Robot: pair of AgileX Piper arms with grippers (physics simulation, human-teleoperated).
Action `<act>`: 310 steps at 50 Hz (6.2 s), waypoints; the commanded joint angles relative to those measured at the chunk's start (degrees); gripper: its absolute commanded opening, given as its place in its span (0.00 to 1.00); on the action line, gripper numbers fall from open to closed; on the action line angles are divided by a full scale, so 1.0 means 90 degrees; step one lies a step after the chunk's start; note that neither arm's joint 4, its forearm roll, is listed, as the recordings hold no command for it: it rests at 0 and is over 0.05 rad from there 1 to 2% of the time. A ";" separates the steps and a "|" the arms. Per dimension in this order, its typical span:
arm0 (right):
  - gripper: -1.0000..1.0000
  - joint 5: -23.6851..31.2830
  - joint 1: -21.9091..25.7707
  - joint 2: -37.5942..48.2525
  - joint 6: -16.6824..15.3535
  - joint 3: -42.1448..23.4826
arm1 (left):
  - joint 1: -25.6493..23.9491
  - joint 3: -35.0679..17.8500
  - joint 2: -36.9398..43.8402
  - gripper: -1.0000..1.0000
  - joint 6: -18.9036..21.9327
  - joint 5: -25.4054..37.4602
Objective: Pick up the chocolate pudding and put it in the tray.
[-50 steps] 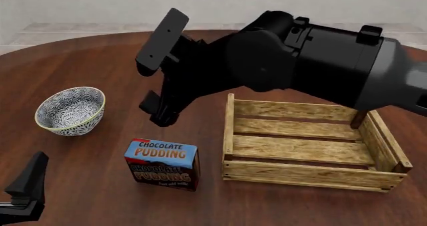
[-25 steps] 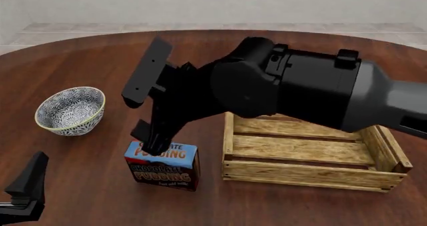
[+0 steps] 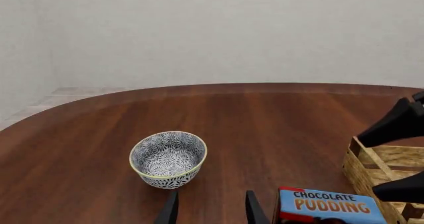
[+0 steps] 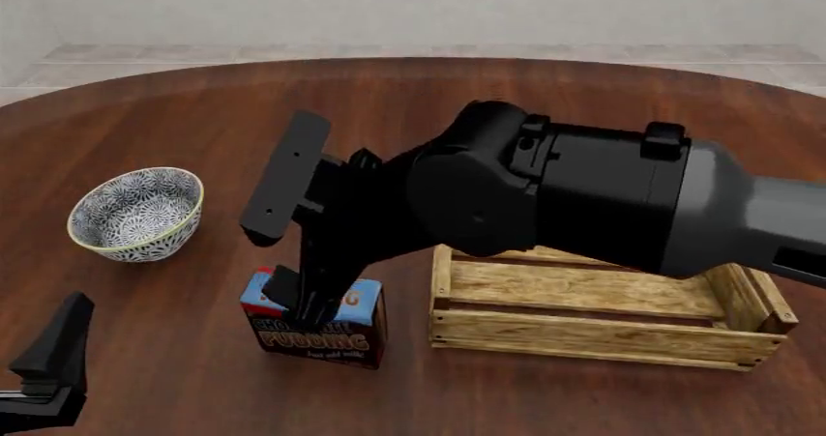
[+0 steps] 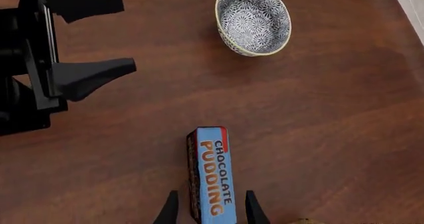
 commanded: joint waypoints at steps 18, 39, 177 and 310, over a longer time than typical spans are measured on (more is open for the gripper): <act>1.00 -0.0172 -0.0071 0.0068 0.0038 0.0398 | 0.0000 0.0000 0.0000 1.00 0.0000 0.0000; 1.00 -0.0292 -0.0179 0.0111 0.0165 0.0544 | 0.0000 0.0000 0.0000 1.00 0.0000 0.0000; 1.00 -0.0763 -0.0492 0.0706 0.0706 0.0595 | 0.0000 0.0000 0.0000 1.00 0.0000 0.0000; 1.00 -0.1048 -0.0497 0.1369 0.1015 0.0628 | 0.0000 0.0000 0.0000 1.00 0.0000 0.0000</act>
